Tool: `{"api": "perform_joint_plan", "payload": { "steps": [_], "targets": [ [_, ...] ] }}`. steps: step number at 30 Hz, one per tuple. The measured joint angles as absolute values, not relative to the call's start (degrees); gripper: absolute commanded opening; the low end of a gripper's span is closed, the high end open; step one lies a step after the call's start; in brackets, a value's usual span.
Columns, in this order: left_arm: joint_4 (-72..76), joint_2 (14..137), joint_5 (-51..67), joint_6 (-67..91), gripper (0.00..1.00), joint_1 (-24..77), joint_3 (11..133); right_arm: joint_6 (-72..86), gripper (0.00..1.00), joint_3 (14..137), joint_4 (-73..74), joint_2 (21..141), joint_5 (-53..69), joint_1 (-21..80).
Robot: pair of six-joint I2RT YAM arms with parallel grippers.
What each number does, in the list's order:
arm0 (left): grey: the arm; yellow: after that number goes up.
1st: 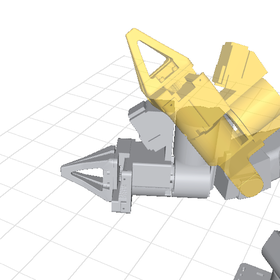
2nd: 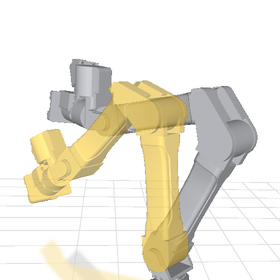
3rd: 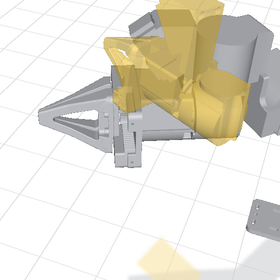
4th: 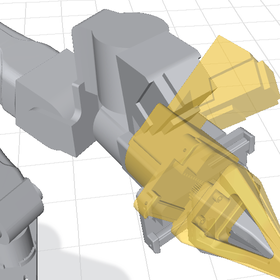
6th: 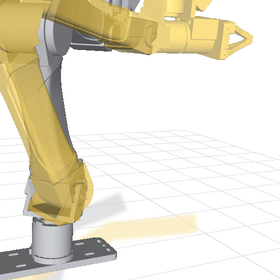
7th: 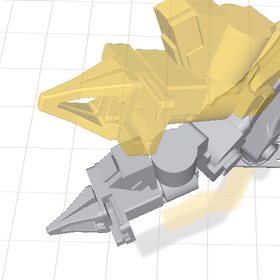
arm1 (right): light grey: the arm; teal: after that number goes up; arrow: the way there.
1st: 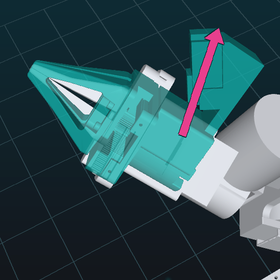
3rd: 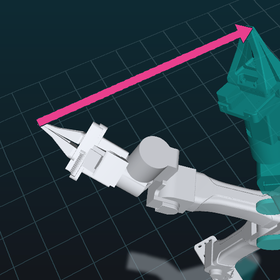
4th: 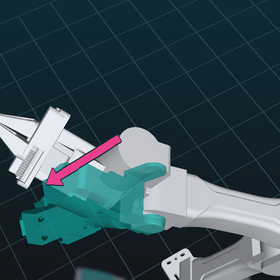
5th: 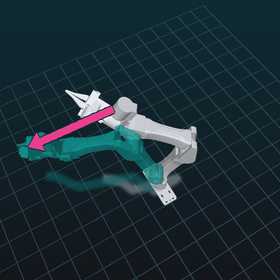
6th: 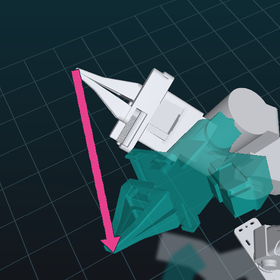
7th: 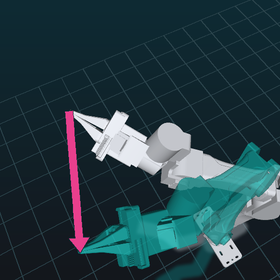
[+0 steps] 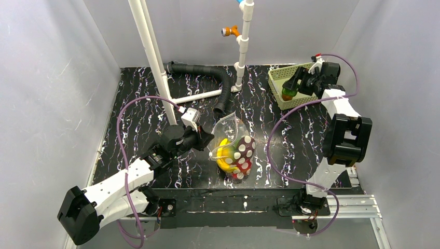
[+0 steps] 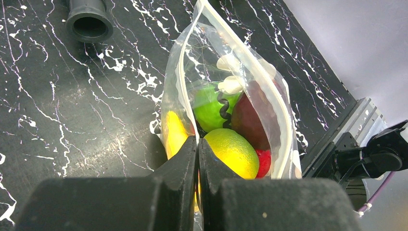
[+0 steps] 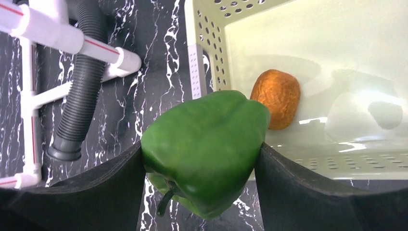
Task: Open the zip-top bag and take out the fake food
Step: Place the fake vegetable in the bin.
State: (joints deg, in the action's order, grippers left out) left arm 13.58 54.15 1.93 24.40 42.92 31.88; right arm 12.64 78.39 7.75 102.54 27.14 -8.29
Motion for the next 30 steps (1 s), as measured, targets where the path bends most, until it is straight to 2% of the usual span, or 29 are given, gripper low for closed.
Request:
{"api": "perform_joint_plan", "payload": {
  "steps": [5, 12, 22, 26, 30],
  "targets": [
    [13.63, 54.15, 1.96, 24.58, 0.0, 42.92, 31.88, 13.93, 0.4, 80.95, 7.38, 105.06, 24.6, -8.27],
    [13.63, 53.78, 1.93, 24.69, 0.0, 42.92, 31.88, 14.7, 0.56, 84.07, 7.81, 108.25, 23.73, -8.38],
    [13.61, 53.63, 1.96, 24.88, 0.0, 42.92, 31.88, 14.76, 0.9, 85.41, 9.19, 110.1, 23.75, -8.67],
    [13.61, 53.23, 1.96, 25.08, 0.0, 42.92, 31.88, 14.68, 0.97, 85.45, 9.3, 110.1, 23.92, -8.67],
    [13.61, 52.97, 2.02, 25.15, 0.0, 42.92, 31.88, 14.57, 0.98, 85.82, 9.5, 110.1, 23.99, -8.67]
  ]
}}
